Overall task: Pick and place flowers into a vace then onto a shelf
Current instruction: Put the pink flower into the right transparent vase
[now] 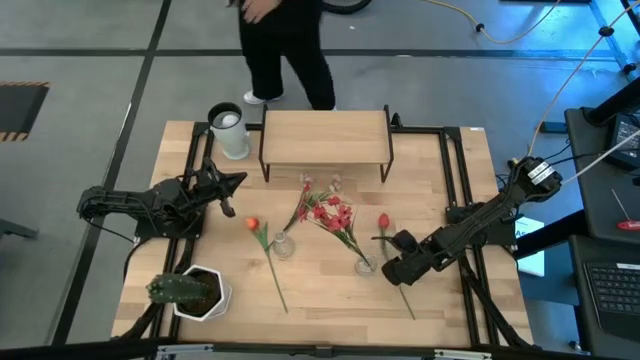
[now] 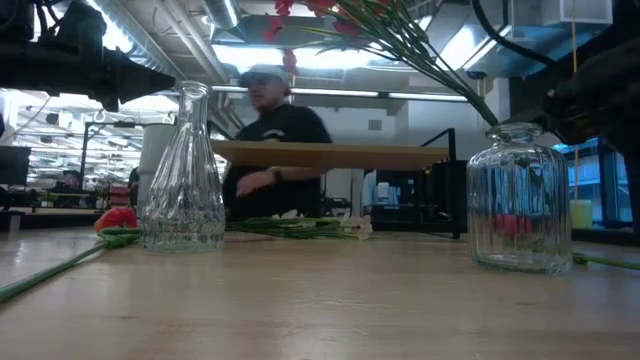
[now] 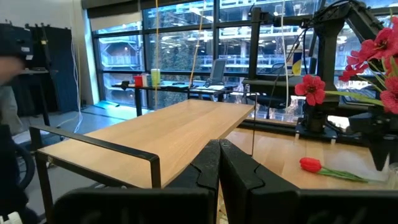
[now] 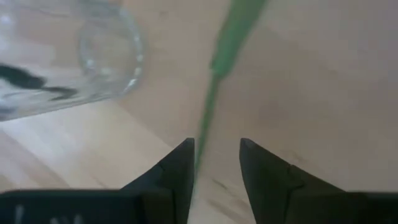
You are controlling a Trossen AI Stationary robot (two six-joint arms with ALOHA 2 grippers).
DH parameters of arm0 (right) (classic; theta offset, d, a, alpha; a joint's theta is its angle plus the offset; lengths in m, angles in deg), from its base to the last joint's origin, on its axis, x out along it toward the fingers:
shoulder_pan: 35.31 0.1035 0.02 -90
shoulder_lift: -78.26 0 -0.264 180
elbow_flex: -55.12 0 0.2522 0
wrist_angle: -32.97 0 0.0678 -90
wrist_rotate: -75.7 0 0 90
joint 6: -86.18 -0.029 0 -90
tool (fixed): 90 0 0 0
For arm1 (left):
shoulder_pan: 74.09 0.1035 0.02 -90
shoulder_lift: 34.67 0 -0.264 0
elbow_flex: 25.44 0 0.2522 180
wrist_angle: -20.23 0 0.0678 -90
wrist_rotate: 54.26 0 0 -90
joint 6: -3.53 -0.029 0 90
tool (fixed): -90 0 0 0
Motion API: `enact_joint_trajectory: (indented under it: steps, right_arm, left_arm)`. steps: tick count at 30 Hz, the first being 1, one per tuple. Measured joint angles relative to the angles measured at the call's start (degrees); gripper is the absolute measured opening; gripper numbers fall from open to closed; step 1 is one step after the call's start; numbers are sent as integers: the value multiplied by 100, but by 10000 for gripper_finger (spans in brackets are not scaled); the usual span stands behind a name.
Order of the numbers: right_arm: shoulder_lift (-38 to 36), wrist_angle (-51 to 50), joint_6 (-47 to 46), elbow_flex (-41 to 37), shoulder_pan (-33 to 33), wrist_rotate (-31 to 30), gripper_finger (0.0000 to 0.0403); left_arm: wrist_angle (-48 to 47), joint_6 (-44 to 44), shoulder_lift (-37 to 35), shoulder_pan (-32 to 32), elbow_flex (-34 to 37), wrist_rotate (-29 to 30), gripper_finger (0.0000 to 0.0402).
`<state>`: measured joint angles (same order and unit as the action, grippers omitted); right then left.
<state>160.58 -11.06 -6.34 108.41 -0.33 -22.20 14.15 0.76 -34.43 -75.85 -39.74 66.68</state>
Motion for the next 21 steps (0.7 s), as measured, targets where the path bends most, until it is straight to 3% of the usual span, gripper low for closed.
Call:
enact_joint_trajectory:
  steps: [8, 21]
  right_arm:
    - [-37, -364, -99, 0, -384, -169, 130]
    - [33, 272, 1759, 0, -914, -317, 130]
  left_arm:
    - [-17, -101, 1, 0, 0, 0, 4]
    - [-17, -103, 1, -1, 0, -7, 4]
